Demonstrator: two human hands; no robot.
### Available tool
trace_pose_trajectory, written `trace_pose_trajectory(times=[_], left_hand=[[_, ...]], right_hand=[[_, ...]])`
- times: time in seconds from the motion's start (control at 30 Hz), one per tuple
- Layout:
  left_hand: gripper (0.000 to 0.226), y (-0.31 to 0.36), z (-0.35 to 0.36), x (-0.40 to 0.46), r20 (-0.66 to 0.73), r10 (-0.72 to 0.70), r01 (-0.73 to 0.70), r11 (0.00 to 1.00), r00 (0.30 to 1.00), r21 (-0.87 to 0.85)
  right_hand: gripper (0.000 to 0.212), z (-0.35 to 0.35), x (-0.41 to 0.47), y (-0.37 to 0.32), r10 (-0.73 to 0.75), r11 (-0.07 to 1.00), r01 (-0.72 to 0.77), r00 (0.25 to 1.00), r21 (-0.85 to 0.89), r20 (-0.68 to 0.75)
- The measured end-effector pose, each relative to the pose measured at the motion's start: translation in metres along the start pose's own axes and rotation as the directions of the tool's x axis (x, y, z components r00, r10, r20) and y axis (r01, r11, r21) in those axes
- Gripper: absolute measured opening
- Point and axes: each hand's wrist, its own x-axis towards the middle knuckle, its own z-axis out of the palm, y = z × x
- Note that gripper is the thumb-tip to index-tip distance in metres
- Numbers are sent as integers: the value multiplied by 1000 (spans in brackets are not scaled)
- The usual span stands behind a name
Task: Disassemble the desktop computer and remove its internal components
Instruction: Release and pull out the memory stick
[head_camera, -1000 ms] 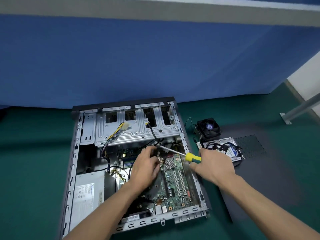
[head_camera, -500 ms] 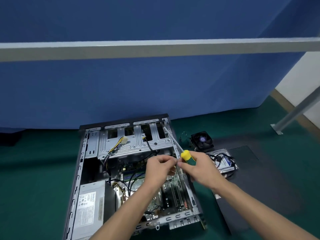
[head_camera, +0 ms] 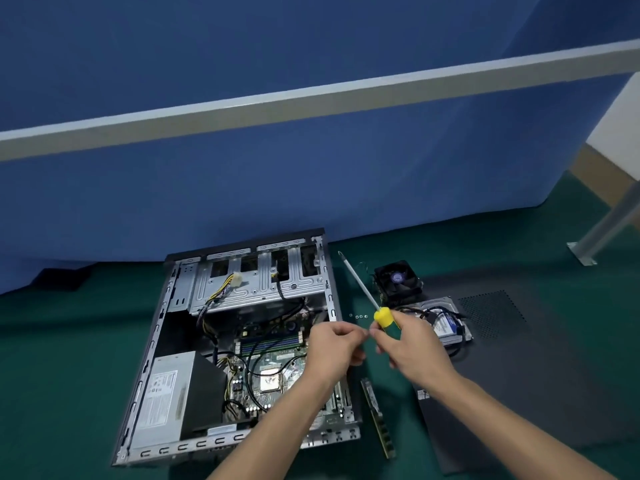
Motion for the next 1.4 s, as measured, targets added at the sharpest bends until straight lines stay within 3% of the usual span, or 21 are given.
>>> trace_pose_trajectory(times=[0.13, 0.2, 0.23, 0.3, 0.37, 0.43, 0.53, 0.73, 0.93, 1.1, 1.23, 1.4], left_hand=[[13, -3, 13, 7, -15, -56, 57, 996, 998, 69], [20, -6, 20, 16, -86, -38, 52, 984, 996, 172], [23, -7, 22, 22, -149, 12, 36, 947, 989, 319], [23, -12, 22, 32, -258, 180, 37, 750, 949, 660], [26, -20, 20, 38, -265, 304, 31, 601, 915, 799], [30, -32, 20, 41, -221, 396, -32, 542, 891, 840], [36, -44, 21, 44, -225, 464, -108, 588, 857, 801], [45, -50, 20, 50, -334, 419, -55, 687, 845, 724], [45, -53, 20, 53, -339, 408, -49, 696, 848, 716], [45, -53, 20, 53, -324, 408, -56, 690, 853, 722], [45, -53, 19, 53, -317, 423, -69, 683, 849, 727], [46, -51, 18, 48, -309, 428, -114, 720, 850, 684]], right_hand=[[15, 6, 3, 17, 64, 995, -60, 997, 84, -41], [15, 10, 7, 27, 135, 980, -124, 989, 156, -61], [14, 14, 10, 34, 175, 970, -160, 982, 185, -70], [15, 22, 17, 46, 232, 956, -212, 969, 203, -85], [17, 34, 25, 58, 274, 946, -255, 959, 198, -75], [19, 50, 35, 66, 322, 928, -304, 946, 213, -51], [19, 76, 59, 75, 341, 936, -334, 938, 110, -57], [20, 105, 99, 83, 374, 921, -377, 926, -96, -43], [17, 110, 108, 103, 375, 889, -357, 927, -286, 10], [23, 99, 107, 102, 427, 895, -412, 902, -174, 65], [23, 83, 93, 93, 383, 923, -385, 920, 10, 82], [22, 51, 77, 72, 330, 941, -333, 942, 56, 55]])
